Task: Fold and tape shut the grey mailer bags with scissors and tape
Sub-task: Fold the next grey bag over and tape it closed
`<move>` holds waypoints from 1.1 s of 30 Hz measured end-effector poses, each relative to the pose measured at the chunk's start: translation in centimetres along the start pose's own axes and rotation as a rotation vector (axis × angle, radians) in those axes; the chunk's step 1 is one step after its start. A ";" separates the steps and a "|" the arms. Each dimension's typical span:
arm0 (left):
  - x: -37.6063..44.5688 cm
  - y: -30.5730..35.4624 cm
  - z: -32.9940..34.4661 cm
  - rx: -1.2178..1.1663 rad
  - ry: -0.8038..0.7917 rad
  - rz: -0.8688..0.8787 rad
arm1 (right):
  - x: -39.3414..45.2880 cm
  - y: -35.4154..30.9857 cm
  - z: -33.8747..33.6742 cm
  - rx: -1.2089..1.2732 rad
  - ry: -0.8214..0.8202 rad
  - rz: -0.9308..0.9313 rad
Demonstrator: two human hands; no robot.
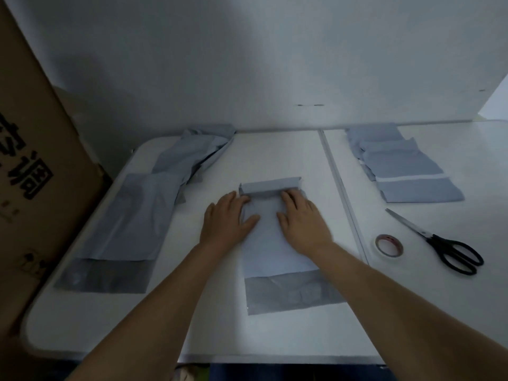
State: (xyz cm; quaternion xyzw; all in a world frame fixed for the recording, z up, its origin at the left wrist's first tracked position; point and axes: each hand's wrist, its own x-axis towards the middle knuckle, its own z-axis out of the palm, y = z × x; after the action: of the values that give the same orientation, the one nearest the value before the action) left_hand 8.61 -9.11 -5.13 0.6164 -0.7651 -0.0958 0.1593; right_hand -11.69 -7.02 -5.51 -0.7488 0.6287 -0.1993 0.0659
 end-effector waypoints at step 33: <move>8.1 2.3 -1.7 -0.473 0.202 -0.549 | -1.2 -0.6 0.2 -0.115 -0.075 0.056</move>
State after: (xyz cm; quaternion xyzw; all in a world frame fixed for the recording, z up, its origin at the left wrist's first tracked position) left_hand 5.56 -16.36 -1.73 0.7510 -0.5085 -0.2478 0.3407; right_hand -11.19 -5.79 -5.71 -0.7403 0.6569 -0.1329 0.0519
